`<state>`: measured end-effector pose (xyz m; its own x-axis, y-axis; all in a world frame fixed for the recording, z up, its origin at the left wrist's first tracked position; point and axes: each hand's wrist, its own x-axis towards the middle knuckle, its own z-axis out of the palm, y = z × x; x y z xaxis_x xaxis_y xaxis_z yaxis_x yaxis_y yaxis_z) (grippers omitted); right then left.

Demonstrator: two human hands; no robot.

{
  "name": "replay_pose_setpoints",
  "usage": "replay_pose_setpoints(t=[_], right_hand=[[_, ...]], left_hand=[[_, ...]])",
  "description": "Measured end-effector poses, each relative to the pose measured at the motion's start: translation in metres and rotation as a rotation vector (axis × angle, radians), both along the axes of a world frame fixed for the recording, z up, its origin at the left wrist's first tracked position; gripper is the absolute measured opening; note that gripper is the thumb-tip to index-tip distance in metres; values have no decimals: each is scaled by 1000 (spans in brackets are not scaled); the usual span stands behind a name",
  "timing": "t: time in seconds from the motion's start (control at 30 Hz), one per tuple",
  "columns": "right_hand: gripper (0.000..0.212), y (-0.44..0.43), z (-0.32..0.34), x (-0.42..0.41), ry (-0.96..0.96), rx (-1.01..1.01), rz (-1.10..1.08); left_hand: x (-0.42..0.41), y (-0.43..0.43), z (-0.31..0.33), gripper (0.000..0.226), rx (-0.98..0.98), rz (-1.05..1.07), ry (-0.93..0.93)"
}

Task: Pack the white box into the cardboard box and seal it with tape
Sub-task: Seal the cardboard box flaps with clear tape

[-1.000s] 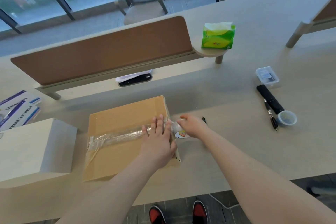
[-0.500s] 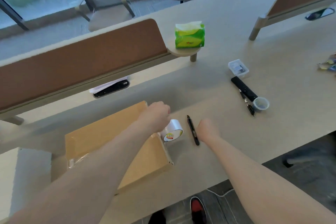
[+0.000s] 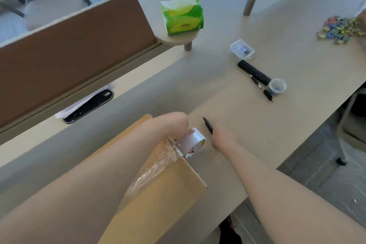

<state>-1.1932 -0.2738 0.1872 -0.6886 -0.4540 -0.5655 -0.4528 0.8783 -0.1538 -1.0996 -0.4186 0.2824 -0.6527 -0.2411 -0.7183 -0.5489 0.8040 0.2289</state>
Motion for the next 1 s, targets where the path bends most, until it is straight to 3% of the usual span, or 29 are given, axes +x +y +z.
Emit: replay_pose_setpoints(t=[0.13, 0.3, 0.47, 0.63, 0.83, 1.0], right_hand=[[2, 13, 18, 8, -126, -89, -214], [12, 33, 61, 23, -201, -68, -238], [5, 46, 91, 37, -306, -114, -237], [10, 53, 123, 39, -486, -96, -157], [12, 41, 140, 41, -570, -99, 12], [16, 24, 127, 43, -542, -115, 52]], left_hand=[[0, -10, 5, 32, 163, -56, -87], [-5, -16, 12, 14, 343, 82, -129], [-3, -16, 0, 19, 383, 126, -113], [-7, -14, -16, 11, 372, 35, -176], [-12, -23, -27, 7, 546, 270, -204], [-13, -27, -31, 9, 608, 319, -223]])
